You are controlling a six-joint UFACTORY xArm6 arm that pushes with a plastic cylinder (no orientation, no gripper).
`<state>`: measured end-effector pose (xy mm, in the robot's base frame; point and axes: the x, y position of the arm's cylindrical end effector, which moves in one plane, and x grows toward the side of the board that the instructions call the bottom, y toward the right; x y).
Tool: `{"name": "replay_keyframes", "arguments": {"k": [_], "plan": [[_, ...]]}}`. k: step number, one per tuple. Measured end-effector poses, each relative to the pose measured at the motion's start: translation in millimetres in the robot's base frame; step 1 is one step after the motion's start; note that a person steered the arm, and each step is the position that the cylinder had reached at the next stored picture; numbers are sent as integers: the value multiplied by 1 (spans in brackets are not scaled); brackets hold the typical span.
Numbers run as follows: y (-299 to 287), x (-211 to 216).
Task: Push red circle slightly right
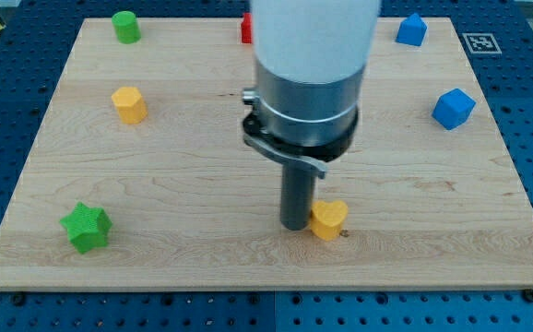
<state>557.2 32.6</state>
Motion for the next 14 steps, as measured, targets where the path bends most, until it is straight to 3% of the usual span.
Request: {"name": "replay_keyframes", "arguments": {"k": [1, 3, 5, 8, 10, 12, 14], "plan": [[-10, -7], [-75, -104], [-77, -111], [-122, -190], [-71, -264], [20, -272], [54, -290]]}}
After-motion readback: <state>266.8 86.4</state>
